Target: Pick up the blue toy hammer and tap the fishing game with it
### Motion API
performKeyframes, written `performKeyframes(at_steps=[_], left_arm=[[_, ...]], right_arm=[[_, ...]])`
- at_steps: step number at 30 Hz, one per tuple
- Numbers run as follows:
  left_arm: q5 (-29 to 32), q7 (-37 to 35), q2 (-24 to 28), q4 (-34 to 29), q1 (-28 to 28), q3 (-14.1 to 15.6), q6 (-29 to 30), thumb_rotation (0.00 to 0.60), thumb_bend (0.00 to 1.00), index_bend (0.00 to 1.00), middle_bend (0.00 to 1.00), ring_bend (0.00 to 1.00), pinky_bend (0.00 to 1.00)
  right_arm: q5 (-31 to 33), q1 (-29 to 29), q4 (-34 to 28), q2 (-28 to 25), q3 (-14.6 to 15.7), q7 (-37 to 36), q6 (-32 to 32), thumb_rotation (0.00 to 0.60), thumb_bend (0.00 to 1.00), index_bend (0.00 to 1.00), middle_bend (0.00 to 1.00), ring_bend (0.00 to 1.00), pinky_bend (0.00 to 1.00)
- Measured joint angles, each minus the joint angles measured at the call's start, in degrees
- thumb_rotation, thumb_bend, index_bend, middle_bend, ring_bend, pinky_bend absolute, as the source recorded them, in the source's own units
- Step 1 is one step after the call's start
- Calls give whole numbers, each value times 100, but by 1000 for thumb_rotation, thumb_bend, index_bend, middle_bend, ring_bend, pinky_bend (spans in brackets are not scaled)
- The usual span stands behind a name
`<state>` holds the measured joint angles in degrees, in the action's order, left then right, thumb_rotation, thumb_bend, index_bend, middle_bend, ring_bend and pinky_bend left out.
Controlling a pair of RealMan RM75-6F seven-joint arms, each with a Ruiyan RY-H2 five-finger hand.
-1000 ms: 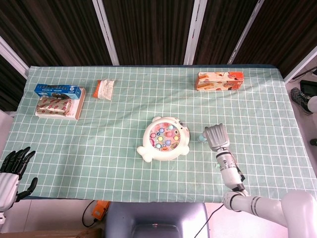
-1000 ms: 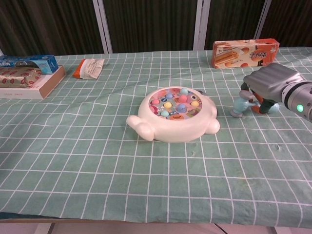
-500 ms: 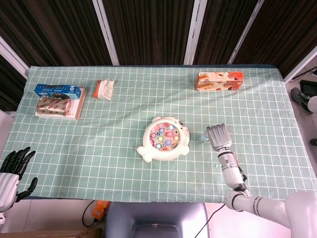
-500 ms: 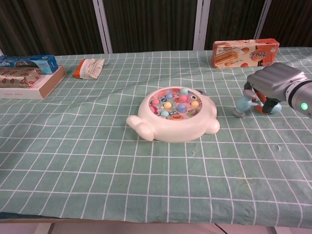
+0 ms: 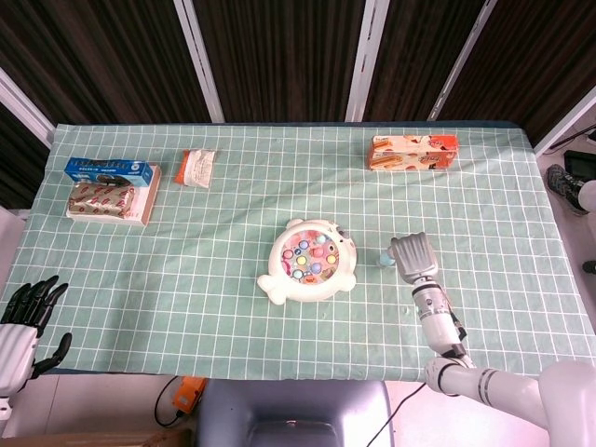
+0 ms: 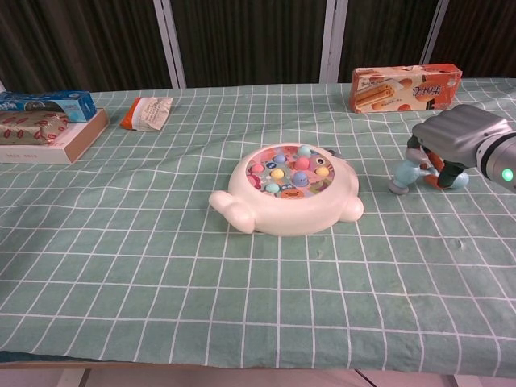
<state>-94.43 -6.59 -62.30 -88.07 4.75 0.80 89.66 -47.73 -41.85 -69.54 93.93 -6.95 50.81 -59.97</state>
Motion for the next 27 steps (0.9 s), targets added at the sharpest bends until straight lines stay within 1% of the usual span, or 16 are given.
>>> performKeyframes(at_steps=[4, 10, 18, 27], left_arm=[[-11, -7, -1, 1, 1, 5, 2, 600, 430, 0, 0, 0, 0], [-14, -23, 2, 4, -2, 8, 11, 600, 429, 0, 0, 0, 0], [-24, -30, 1, 9, -4, 10, 21, 600, 429, 0, 0, 0, 0], [-30, 4, -9, -1, -2, 13, 18, 600, 428, 0, 0, 0, 0]], right_arm=[[13, 6, -6, -4, -18, 12, 3, 600, 557, 594, 571, 612, 693], [80, 15, -29, -17, -36, 51, 34, 600, 481, 574, 552, 612, 693], [88, 33, -110, -81, -60, 29, 27, 600, 480, 567, 540, 612, 693], [28, 85, -321, -274, -75, -82, -22, 600, 478, 561, 535, 612, 693]])
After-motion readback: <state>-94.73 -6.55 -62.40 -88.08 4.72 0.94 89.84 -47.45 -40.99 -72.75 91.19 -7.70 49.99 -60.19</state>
